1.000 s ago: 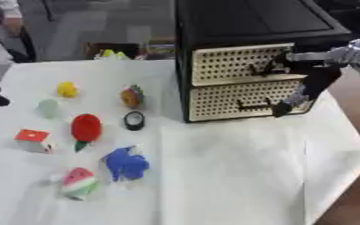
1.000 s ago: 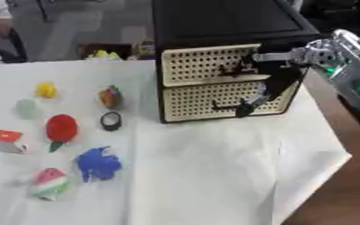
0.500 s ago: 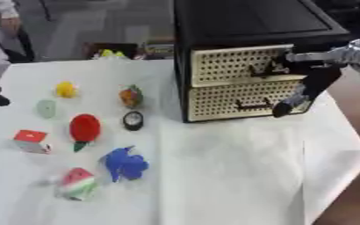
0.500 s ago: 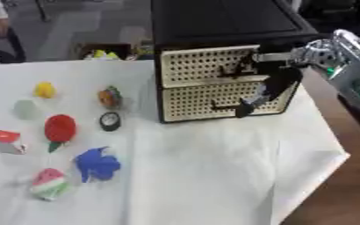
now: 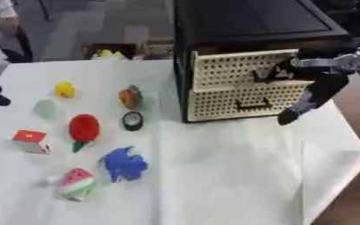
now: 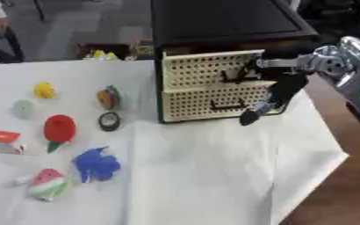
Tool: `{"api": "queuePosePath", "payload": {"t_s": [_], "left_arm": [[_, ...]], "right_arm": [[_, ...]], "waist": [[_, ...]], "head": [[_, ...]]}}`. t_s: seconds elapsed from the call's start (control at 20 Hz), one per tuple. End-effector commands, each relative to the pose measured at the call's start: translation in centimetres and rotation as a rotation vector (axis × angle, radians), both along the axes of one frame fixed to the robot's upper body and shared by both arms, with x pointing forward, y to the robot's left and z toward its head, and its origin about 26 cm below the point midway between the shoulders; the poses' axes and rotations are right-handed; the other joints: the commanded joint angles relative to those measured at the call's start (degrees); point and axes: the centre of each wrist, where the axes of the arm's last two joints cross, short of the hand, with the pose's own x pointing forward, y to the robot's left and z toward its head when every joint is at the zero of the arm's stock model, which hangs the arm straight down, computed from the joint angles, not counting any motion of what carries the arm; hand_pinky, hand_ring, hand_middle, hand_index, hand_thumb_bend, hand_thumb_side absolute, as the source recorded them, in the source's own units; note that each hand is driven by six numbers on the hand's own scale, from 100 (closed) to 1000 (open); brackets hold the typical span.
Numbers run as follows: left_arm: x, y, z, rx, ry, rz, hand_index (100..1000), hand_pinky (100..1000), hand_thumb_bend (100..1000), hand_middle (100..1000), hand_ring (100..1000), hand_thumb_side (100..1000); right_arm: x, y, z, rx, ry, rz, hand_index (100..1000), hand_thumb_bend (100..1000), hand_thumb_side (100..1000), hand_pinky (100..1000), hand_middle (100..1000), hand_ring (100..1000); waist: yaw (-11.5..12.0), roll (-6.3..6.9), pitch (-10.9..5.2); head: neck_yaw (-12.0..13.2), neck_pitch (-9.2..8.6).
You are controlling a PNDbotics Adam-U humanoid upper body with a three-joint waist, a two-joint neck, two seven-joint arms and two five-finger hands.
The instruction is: Pick up objects from table and place into drawer.
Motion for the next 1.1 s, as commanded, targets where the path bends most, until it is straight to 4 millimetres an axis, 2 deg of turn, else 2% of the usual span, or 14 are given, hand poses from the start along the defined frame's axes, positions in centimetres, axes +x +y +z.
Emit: {"api": "queuePosePath", "payload": {"t_s": [0.05,1.1], "left_arm": [[-0.1,0.0,0.9,0.009,-0.035,-0.008,788,551,100,615,617,883],[-0.1,0.1,1.1,0.005,-0.042,-0.005,787,551,100,616,618,879]], "right_arm": [[-0.8,-0.9,1.1,-0.018,-0.024,-0.019,836,916,782,100,100,100],[-3.0,-1.5,0.5,0.001,-0.011,-0.028,829,913,767,100,100,100]], "waist": [[-0.07,0.06,-0.68],[-0.34,0.04,-0.78]], "head": [[0.12,-0.67],[0.3,-1.01]]}}
